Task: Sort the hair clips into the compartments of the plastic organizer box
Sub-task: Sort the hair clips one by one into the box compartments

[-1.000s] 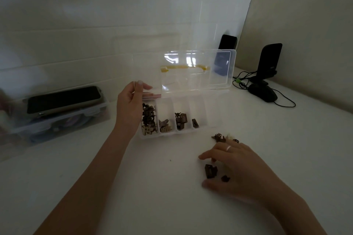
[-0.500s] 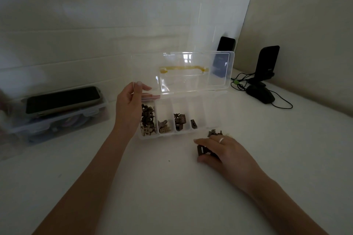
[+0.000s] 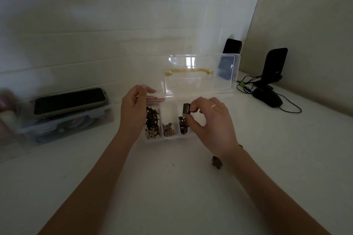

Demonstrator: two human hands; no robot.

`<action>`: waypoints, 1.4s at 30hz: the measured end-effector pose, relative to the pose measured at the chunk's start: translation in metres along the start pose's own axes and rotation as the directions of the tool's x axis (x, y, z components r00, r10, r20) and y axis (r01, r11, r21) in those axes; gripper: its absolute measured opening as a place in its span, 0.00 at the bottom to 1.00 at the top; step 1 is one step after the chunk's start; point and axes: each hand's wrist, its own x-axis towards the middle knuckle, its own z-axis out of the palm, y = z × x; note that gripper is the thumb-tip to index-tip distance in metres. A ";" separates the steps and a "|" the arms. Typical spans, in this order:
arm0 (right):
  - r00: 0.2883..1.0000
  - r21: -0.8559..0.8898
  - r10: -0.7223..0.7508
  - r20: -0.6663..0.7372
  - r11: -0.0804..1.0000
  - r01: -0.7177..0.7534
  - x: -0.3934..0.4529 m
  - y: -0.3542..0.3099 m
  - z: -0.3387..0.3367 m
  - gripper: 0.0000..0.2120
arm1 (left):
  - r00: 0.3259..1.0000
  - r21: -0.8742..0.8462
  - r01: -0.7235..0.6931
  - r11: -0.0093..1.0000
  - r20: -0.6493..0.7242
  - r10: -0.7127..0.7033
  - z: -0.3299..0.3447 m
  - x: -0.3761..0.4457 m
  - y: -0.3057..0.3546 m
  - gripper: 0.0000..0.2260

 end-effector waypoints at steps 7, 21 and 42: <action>1.000 -0.208 -0.001 -0.025 0.978 -0.004 -0.004 -0.005 0.020 0.04 | 1.000 0.029 -0.003 1.000 -0.031 0.004 0.001 -0.002 0.000 0.15; 0.953 0.179 0.131 0.272 0.966 -0.184 -0.003 0.009 -0.029 0.09 | 1.000 0.015 0.003 1.000 -0.006 -0.003 0.001 0.001 -0.003 0.15; 0.714 -0.111 0.106 0.693 0.993 -0.040 -0.038 0.012 -0.054 0.09 | 1.000 -0.027 0.022 0.999 0.007 -0.022 0.001 0.001 -0.001 0.15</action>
